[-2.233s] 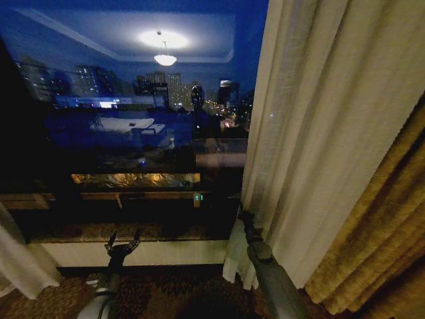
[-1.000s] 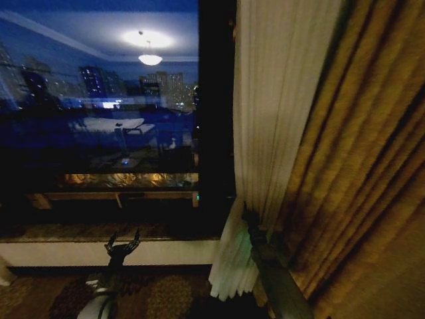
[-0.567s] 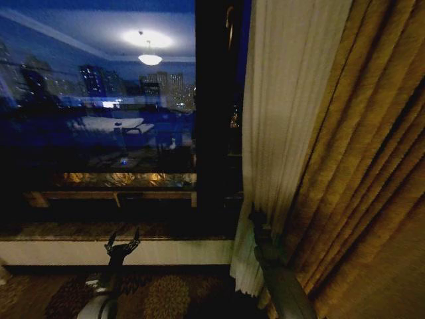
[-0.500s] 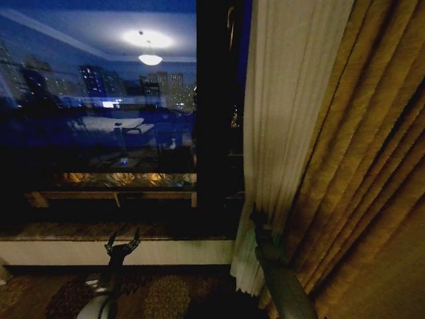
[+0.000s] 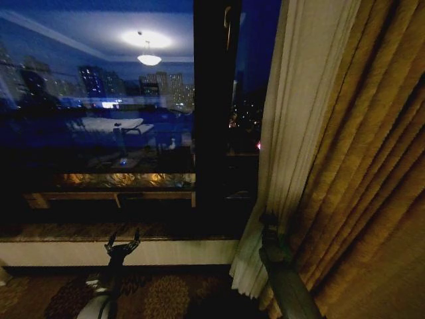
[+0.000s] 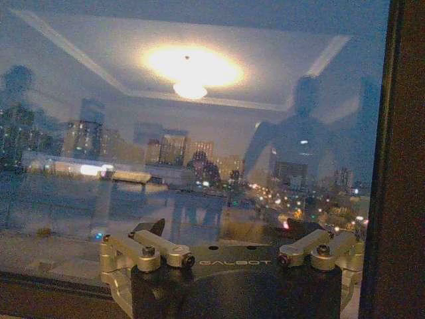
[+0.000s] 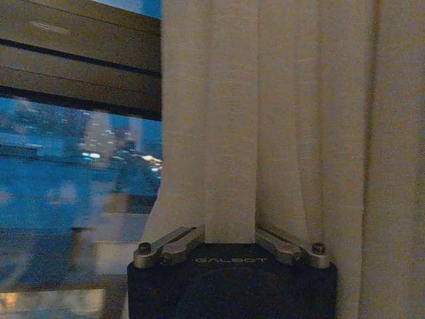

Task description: Open the curtains by pulling them apart, changing their state from closed to fully open.

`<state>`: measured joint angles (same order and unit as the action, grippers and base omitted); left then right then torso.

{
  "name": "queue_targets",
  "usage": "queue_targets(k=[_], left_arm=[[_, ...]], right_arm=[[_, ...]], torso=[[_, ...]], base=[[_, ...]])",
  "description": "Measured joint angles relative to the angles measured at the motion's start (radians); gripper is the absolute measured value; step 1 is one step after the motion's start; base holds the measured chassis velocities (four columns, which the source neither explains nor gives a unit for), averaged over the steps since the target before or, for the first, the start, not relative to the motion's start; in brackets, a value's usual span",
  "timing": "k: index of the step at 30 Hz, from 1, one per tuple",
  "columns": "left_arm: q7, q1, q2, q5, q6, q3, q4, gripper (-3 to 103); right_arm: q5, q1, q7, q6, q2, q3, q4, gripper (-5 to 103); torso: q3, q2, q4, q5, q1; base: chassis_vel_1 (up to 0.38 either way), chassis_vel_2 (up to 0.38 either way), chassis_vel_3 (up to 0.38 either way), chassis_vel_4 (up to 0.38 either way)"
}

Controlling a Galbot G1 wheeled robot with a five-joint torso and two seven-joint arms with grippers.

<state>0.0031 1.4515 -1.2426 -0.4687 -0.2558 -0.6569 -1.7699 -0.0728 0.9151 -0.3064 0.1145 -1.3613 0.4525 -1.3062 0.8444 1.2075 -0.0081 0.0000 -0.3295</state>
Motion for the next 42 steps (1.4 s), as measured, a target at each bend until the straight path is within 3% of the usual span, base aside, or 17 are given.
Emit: queue_targets(k=[2, 3, 6, 7, 12, 13, 16, 20, 22, 25, 27, 30, 42], left_arm=[[0.0, 0.0, 0.0, 0.0, 0.0, 0.0, 0.0, 100], [0.0, 0.0, 0.0, 0.0, 0.0, 0.0, 0.0, 100], [0.0, 0.0, 0.0, 0.0, 0.0, 0.0, 0.0, 100], [0.0, 0.0, 0.0, 0.0, 0.0, 0.0, 0.0, 100], [0.0, 0.0, 0.0, 0.0, 0.0, 0.0, 0.0, 100], [0.0, 0.0, 0.0, 0.0, 0.0, 0.0, 0.0, 100], [0.0, 0.0, 0.0, 0.0, 0.0, 0.0, 0.0, 100], [0.0, 0.0, 0.0, 0.0, 0.0, 0.0, 0.0, 100], [0.0, 0.0, 0.0, 0.0, 0.0, 0.0, 0.0, 100], [0.0, 0.0, 0.0, 0.0, 0.0, 0.0, 0.0, 100], [0.0, 0.0, 0.0, 0.0, 0.0, 0.0, 0.0, 100], [0.0, 0.0, 0.0, 0.0, 0.0, 0.0, 0.0, 100], [0.0, 0.0, 0.0, 0.0, 0.0, 0.0, 0.0, 100]], right_arm=[[-0.017, 0.022, 0.047, 0.008, 0.002, -0.021, -0.025, 1], [-0.028, 0.036, 0.076, 0.02, 0.002, -0.034, -0.04, 7], [-0.036, 0.054, 0.098, 0.027, 0.001, -0.05, -0.066, 12], [-0.044, 0.072, 0.118, 0.027, 0.0, -0.06, -0.086, 23], [-0.046, 0.106, 0.147, 0.032, 0.006, -0.072, -0.12, 33], [-0.033, 0.122, 0.161, 0.037, 0.009, -0.075, -0.139, 44], [-0.013, 0.14, 0.17, 0.045, 0.009, -0.081, -0.157, 50], [0.008, 0.161, 0.166, 0.051, -0.001, -0.088, -0.179, 73], [0.008, 0.162, 0.164, 0.053, -0.002, -0.088, -0.18, 73], [0.001, 0.163, 0.155, 0.076, -0.004, -0.09, -0.181, 89], [0.001, 0.163, 0.155, 0.083, -0.005, -0.089, -0.179, 89], [0.004, 0.162, 0.152, 0.085, -0.006, -0.087, -0.18, 99], [0.008, 0.162, 0.142, 0.064, -0.004, -0.088, -0.193, 100]], torso=[[0.0, 0.0, 0.0, -0.0001, 0.0], [0.0, 0.0, 0.0, 0.0004, 0.0], [0.0, 0.0, 0.0001, -0.0003, 0.0], [0.0, 0.0, 0.0001, 0.0, 0.0], [0.0, 0.0, 0.0, -0.0001, 0.0], [0.0, 0.0, 0.0, -0.0001, 0.0], [0.0, 0.0, 0.0, -0.0002, 0.0], [0.0, 0.0, 0.0, -0.0001, 0.0], [0.0, 0.0, 0.0, -0.0001, 0.0], [0.0, 0.0, 0.0, -0.0001, 0.0], [0.0, 0.0, 0.0, -0.0001, 0.0], [0.0, 0.0, 0.0, -0.0001, 0.0], [0.0, 0.0, 0.0, 0.0, 0.0]], base=[[0.0, 0.0, 0.0, 0.0], [0.0, 0.0, 0.0, 0.0], [0.0, 0.0, 0.0, 0.0], [0.0, 0.0, 0.0, 0.0], [0.0, 0.0, 0.0, 0.0], [0.0, 0.0, 0.0, 0.0], [0.0, 0.0, 0.0, 0.0], [0.0, 0.0, 0.0, 0.0], [0.0, 0.0, 0.0, 0.0], [0.0, 0.0, 0.0, 0.0], [0.0, 0.0, 0.0, 0.0], [0.0, 0.0, 0.0, 0.0], [0.0, 0.0, 0.0, 0.0]])
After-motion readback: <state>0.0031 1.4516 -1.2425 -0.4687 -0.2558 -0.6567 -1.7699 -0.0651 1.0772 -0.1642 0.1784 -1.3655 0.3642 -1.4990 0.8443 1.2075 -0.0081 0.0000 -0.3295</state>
